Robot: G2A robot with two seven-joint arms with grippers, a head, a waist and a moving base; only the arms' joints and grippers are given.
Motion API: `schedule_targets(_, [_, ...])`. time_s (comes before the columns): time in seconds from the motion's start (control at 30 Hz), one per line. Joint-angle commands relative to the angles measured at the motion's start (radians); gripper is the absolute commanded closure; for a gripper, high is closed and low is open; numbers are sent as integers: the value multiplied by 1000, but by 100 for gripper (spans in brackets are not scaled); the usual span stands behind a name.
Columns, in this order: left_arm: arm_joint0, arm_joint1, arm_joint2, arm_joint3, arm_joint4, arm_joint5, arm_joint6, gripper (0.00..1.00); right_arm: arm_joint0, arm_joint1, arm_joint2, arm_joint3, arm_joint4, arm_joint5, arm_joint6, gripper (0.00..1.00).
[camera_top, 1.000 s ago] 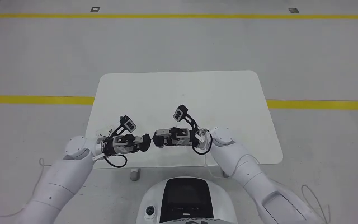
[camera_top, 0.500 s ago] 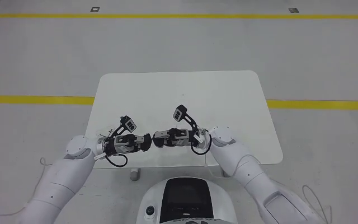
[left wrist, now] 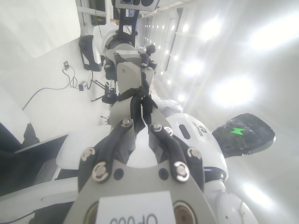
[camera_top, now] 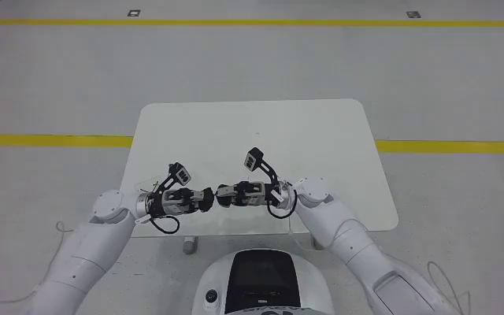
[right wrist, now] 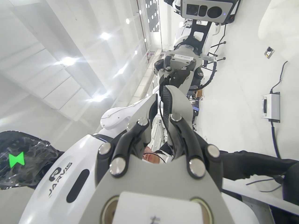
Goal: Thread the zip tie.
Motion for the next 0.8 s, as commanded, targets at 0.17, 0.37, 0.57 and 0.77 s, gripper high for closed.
schedule_targets(0.17, [1,-1,-2,1,6,0,2,100,-2,4,-3,-9,-17,8,-13,92])
schedule_targets(0.37, [2,-1,-2,0,10,1,0,100,-3,7,-6,-15,-30,14,-24,92])
schedule_targets(0.57, [2,-2,-2,-1,12,3,-3,100,-5,9,-9,-18,-32,16,-30,96])
schedule_targets(0.77, [4,-2,-3,-2,13,4,-3,100,-6,11,-11,-20,-30,15,-35,100])
